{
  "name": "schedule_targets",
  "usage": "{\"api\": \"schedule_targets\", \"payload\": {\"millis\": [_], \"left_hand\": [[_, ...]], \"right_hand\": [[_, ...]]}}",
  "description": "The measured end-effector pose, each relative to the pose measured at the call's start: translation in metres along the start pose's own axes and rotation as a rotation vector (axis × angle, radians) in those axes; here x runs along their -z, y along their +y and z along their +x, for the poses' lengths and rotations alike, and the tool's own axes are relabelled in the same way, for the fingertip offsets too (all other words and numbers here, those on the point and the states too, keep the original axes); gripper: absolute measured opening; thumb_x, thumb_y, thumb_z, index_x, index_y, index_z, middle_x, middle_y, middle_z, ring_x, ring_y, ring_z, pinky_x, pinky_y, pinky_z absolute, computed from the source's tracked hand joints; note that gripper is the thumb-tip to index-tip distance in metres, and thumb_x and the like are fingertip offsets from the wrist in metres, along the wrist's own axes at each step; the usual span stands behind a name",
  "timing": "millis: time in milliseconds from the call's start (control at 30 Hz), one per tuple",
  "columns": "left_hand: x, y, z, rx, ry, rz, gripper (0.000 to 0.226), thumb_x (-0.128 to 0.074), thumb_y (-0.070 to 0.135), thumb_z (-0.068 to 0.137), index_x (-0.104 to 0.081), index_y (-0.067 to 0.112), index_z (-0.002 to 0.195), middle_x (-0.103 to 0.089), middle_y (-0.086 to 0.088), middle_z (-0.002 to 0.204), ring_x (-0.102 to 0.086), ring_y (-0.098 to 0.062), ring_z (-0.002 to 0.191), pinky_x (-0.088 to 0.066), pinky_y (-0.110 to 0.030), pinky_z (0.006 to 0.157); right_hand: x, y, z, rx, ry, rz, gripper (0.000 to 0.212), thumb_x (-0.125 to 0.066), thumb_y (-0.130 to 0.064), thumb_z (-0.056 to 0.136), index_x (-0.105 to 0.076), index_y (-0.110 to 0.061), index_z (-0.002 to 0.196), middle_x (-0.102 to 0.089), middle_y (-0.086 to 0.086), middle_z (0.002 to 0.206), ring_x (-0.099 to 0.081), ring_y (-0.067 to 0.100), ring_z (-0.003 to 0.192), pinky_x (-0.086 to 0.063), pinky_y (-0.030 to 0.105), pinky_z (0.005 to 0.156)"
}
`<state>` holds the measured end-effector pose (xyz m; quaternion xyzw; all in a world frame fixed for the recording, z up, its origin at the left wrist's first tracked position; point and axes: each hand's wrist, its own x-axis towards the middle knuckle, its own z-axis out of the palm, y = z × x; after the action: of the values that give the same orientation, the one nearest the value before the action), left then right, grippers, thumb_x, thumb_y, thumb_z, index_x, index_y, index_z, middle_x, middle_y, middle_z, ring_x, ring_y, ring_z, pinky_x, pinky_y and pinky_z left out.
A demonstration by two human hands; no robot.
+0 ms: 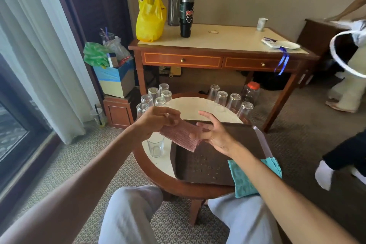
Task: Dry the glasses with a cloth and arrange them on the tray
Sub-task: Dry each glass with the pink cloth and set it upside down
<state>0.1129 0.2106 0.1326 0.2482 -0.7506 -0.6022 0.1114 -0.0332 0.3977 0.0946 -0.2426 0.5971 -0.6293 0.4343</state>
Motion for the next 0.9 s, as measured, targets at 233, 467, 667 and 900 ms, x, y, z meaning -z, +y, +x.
{"api": "schedule_targets", "payload": {"millis": [233,467,667,900], "left_hand": [[0.002,-0.002,0.001,-0.254,-0.018,0.606,0.05,-0.09,0.001,0.07,-0.078,0.013,0.116,-0.076,0.001,0.11,-0.071,-0.011,0.097,-0.06,-0.024,0.085],[-0.004,-0.001,0.001,-0.32,0.046,0.807,0.031,-0.081,0.006,0.085,-0.079,0.013,0.115,-0.078,-0.005,0.11,-0.074,-0.016,0.096,-0.056,-0.018,0.076],[0.005,0.001,0.009,-0.241,0.027,0.726,0.019,-0.08,0.02,0.089,-0.079,0.015,0.107,-0.075,0.001,0.108,-0.069,-0.018,0.095,-0.054,-0.025,0.074],[0.007,0.005,0.01,-0.286,-0.124,0.463,0.021,-0.078,0.021,0.09,-0.078,0.014,0.11,-0.077,0.001,0.105,-0.073,-0.019,0.098,-0.061,-0.037,0.084]], "right_hand": [[0.003,0.004,0.009,0.222,0.104,-0.517,0.043,-0.087,-0.009,0.074,-0.074,-0.034,0.106,-0.068,-0.006,0.123,-0.06,0.017,0.118,-0.053,0.039,0.099],[-0.012,0.0,0.006,0.307,0.133,-0.911,0.025,-0.071,-0.014,0.092,-0.072,-0.012,0.117,-0.069,0.0,0.114,-0.059,0.012,0.102,-0.043,0.021,0.078],[-0.009,-0.002,0.006,0.208,0.102,-0.898,0.016,-0.06,-0.02,0.1,-0.064,-0.016,0.115,-0.067,-0.001,0.109,-0.06,0.015,0.103,-0.044,0.026,0.082],[-0.014,-0.015,0.001,0.031,-0.078,-0.614,0.034,-0.085,-0.028,0.079,-0.069,-0.014,0.105,-0.072,0.002,0.115,-0.062,0.013,0.111,-0.047,0.021,0.09]]}}
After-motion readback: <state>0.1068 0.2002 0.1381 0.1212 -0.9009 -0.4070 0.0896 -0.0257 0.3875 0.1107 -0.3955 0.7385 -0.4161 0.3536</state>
